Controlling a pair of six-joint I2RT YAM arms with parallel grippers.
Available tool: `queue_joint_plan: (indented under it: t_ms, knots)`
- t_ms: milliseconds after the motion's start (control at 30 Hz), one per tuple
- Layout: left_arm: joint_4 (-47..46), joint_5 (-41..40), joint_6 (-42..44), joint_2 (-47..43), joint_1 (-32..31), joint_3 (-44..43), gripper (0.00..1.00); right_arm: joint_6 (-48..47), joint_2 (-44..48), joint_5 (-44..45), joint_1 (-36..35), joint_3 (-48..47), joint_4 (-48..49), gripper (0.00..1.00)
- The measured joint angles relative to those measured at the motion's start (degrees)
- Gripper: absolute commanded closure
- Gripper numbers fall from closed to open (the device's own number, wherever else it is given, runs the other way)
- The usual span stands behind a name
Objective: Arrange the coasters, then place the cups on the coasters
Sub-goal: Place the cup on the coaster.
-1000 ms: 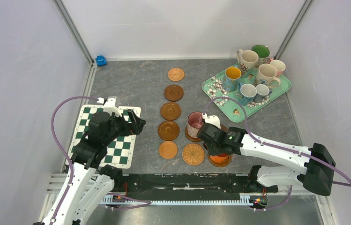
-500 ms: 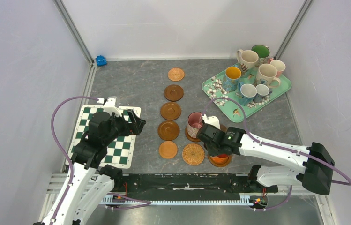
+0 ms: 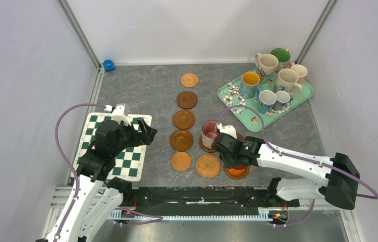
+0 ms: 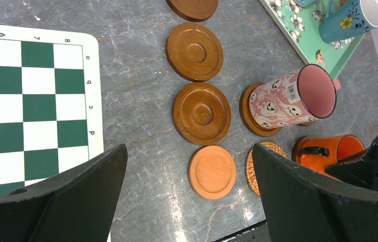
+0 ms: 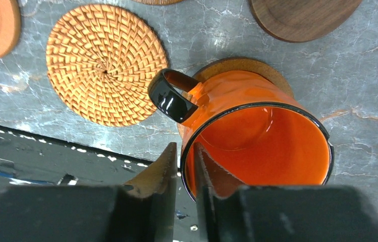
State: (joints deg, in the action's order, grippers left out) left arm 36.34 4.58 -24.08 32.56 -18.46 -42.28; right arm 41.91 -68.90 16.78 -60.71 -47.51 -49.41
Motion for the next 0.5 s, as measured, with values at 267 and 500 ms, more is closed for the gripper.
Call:
queue_joint_plan:
  t_ms: [267, 500]
  knots:
    - [0.00, 0.00, 0.00, 0.02, 0.00, 0.00, 0.00, -1.40, -1.01, -0.39, 0.04, -3.61, -2.27, 0.56]
    - [0.02, -0.09, 0.00, 0.00, -0.04, 0.00, 0.00, -7.67, -2.36, 1.55, 4.02, -12.68, -2.56, 0.56]
